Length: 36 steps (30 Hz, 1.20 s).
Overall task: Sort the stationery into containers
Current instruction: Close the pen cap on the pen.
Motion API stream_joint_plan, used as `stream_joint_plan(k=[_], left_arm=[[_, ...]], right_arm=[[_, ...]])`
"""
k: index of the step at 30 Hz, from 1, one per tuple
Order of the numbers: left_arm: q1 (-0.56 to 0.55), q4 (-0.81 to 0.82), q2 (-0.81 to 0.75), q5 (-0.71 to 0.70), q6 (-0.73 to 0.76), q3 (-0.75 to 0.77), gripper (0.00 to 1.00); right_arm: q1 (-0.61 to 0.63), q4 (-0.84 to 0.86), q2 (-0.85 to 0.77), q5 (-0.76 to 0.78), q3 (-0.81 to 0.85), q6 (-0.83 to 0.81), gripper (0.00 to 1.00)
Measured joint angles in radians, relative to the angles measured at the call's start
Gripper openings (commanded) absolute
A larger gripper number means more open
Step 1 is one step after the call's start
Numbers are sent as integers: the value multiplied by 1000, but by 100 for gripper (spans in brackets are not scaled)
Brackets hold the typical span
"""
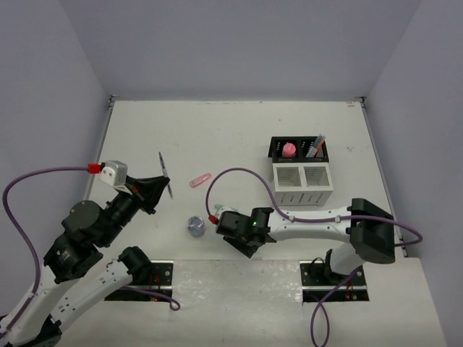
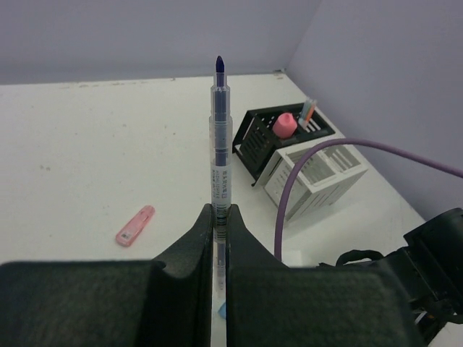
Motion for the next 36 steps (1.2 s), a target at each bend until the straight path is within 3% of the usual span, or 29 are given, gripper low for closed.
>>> stream_joint_plan(k=[8, 36], left_arm=[[0, -16, -4, 2, 25, -51, 0], [0, -15, -27, 9, 37, -52, 0]], right_arm=[[19, -38, 135, -73, 36, -3, 46], [15, -90, 186, -124, 56, 3, 40]])
